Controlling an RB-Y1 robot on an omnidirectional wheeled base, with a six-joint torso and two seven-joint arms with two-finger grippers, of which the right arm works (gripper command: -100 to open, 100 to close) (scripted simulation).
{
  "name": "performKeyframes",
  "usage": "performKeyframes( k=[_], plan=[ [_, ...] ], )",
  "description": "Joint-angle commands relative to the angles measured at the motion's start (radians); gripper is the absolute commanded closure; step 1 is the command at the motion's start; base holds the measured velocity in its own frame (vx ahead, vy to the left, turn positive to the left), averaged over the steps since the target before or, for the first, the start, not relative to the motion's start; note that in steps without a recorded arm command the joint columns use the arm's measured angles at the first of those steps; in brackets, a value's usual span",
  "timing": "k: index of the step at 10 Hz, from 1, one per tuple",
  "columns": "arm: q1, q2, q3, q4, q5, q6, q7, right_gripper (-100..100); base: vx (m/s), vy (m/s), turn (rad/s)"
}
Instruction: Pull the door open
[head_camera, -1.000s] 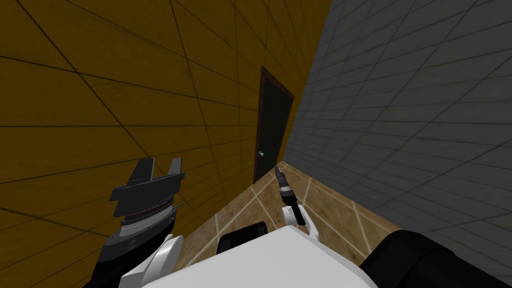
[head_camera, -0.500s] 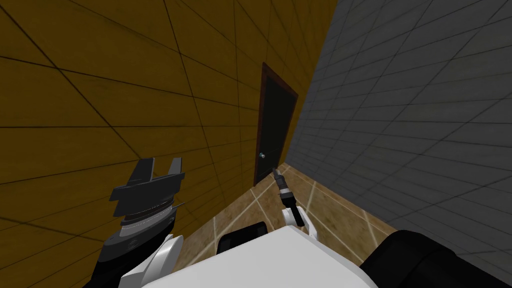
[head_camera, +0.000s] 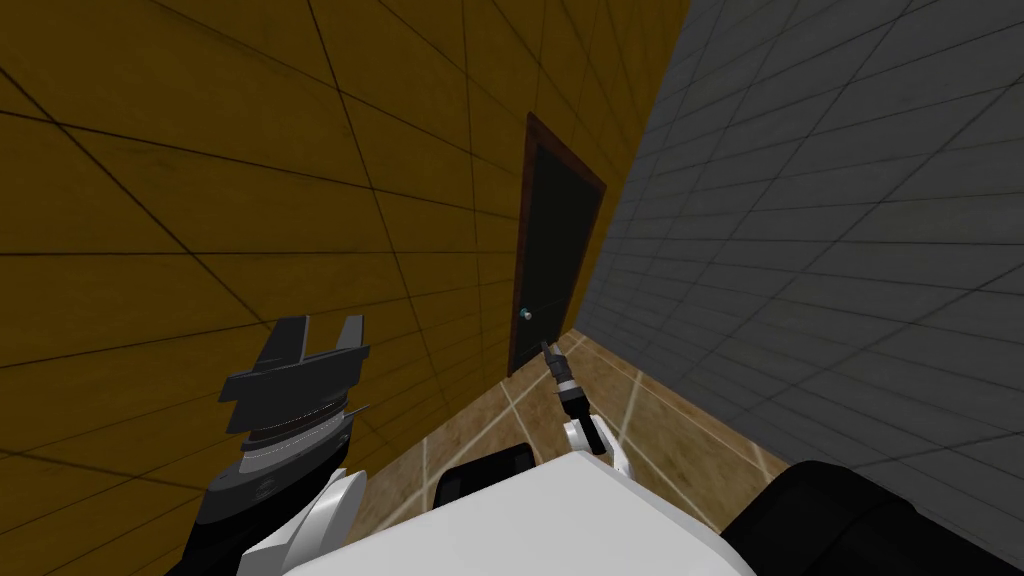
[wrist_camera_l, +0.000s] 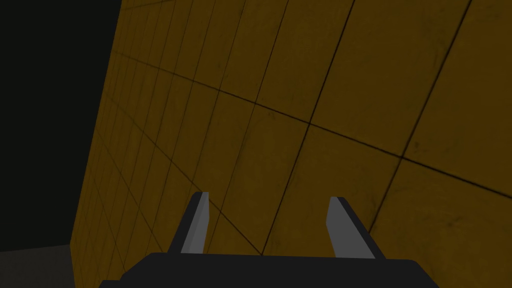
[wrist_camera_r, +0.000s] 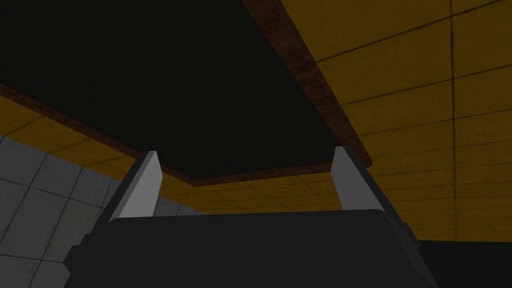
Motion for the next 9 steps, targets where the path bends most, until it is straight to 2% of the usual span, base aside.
performKeyframes(
  k=[1, 6, 7, 9],
  plan=[
    [-0.003, -0.006, -0.001, 0.027, 0.013, -0.012, 0.028, -100, 0.068, -0.069, 0.069],
    [-0.025, -0.014, -0.003, 0.130, 0.052, -0.053, 0.115, -100, 0.083, -0.085, 0.077],
    [-0.033, -0.018, -0.004, 0.171, 0.068, -0.070, 0.149, -100, 0.106, -0.110, 0.138],
    [-0.042, -0.020, -0.005, 0.210, 0.083, -0.085, 0.182, -100, 0.097, -0.113, 0.088]
  ],
)
